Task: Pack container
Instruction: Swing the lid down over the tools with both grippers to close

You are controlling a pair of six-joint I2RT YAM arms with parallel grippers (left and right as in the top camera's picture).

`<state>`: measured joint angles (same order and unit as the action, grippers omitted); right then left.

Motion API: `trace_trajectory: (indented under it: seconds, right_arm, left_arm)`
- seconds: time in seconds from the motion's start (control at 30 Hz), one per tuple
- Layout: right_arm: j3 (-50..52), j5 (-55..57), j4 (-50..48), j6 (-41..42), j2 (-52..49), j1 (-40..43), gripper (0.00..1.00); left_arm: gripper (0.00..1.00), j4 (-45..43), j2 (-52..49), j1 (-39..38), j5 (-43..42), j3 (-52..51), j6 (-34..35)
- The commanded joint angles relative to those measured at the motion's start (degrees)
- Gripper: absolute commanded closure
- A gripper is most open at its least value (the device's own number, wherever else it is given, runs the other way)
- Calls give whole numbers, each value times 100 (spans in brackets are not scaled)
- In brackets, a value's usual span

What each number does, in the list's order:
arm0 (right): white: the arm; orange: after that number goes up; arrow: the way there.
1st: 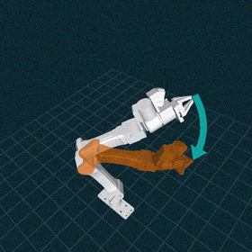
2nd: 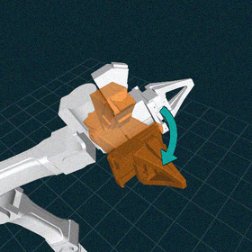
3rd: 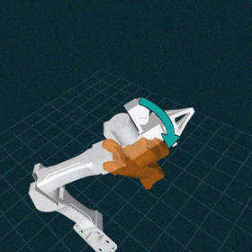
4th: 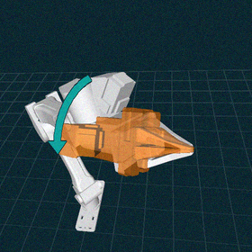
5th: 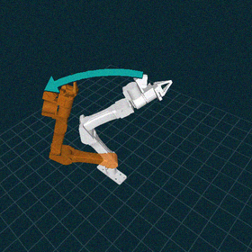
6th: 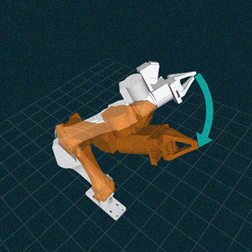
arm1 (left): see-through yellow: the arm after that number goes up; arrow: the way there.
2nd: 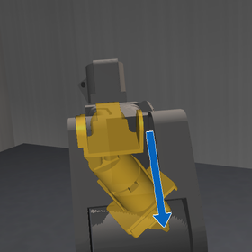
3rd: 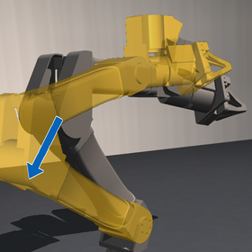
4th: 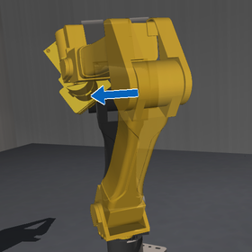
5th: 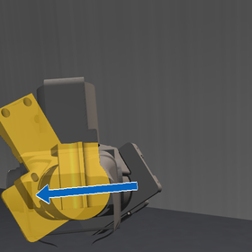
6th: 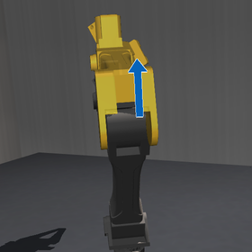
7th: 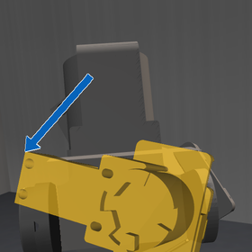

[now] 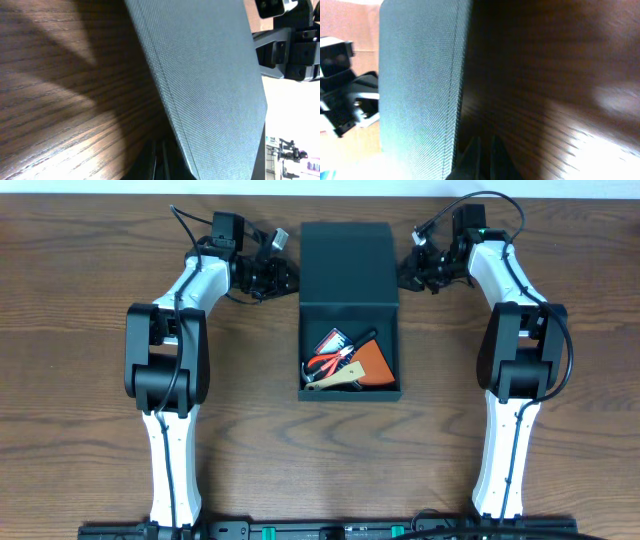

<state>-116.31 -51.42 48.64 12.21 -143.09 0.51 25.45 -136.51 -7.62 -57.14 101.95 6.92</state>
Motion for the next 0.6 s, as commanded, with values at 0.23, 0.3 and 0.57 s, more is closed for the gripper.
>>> trace_trajectory:
  seconds: [0.23,0.3,0.57]
  right_arm:
    - [-17,-1156,-105,-376,-48,-61,99]
    - [-31,-1215,-55,-374,-35,-61,99]
    - [-59,-632,455,-448,334,-59,99]
  left_arm:
    - [95,-11,55,-39,-199,398,24]
    - [95,-2,162,-39,-44,413,22]
    - [95,98,444,-39,-4,415,-94]
